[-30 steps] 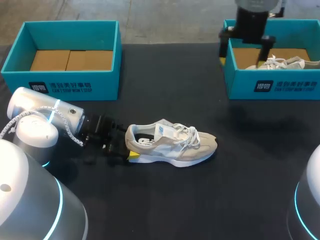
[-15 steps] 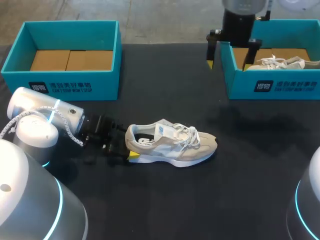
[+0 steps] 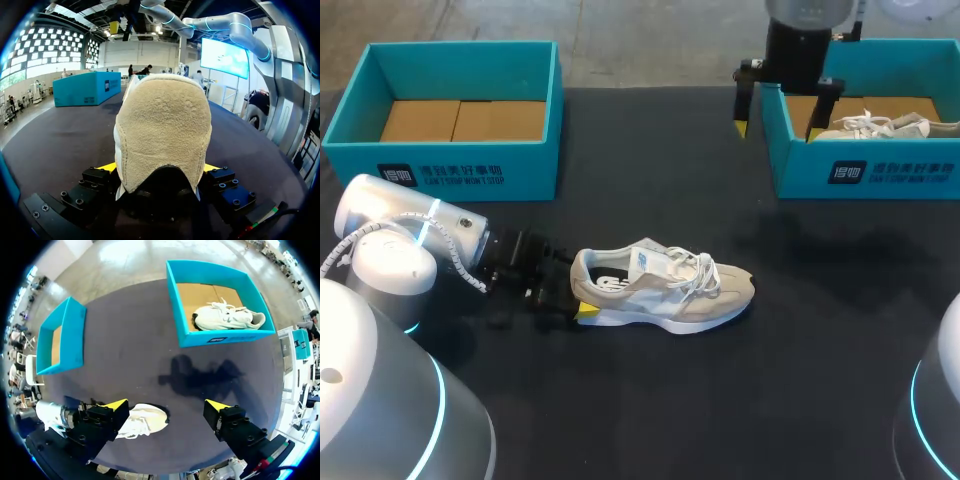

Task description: Take the shoe out of the shoebox, open the shoe tongue, remove and reinsert the insole, then place the shoe into the shoebox

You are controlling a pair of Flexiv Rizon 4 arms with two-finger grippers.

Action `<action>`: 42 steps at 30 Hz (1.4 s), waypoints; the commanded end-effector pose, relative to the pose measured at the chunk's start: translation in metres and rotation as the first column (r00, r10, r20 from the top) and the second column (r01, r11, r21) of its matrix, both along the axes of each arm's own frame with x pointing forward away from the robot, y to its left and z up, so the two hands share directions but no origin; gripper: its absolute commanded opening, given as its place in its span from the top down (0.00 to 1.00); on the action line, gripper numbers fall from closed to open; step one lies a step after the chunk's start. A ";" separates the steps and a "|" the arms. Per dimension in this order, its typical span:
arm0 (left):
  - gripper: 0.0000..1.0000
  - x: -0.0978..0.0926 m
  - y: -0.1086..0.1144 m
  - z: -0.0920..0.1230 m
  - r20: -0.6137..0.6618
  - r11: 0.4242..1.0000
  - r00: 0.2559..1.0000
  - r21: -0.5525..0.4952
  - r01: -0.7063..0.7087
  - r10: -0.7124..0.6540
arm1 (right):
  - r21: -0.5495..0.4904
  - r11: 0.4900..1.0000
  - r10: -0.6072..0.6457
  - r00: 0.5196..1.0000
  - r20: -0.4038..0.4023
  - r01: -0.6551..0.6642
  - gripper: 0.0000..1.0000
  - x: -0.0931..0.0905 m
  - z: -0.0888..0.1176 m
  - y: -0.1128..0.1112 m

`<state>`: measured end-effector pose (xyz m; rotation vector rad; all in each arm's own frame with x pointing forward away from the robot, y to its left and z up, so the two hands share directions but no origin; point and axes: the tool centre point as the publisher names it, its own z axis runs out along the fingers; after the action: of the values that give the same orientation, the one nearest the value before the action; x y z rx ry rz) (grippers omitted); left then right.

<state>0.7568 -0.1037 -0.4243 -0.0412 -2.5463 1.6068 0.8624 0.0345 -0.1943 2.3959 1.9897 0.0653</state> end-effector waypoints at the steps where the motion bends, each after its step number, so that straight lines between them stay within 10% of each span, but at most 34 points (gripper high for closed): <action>1: 1.00 0.001 -0.002 -0.002 -0.001 1.000 1.000 0.002 0.001 -0.001 | 0.002 1.000 0.000 1.000 0.002 0.000 0.00 -0.001 -0.001 -0.001; 9: 1.00 0.001 -0.002 -0.002 -0.001 1.000 1.000 0.002 0.001 -0.001 | -0.002 1.000 0.002 1.000 0.001 -0.002 0.00 -0.003 -0.002 0.002; 27: 1.00 0.001 -0.002 -0.002 -0.001 1.000 1.000 0.002 0.001 -0.001 | -0.020 1.000 -0.015 1.000 0.002 0.015 0.00 -0.062 0.001 0.090; 42: 1.00 0.001 -0.002 -0.002 -0.001 1.000 1.000 0.002 0.001 -0.001 | -0.001 1.000 0.005 1.000 -0.010 -0.005 0.00 -0.071 -0.006 0.132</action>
<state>0.7567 -0.1038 -0.4243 -0.0412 -2.5462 1.6069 0.7862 0.1602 -0.1924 2.3903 1.9929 0.0632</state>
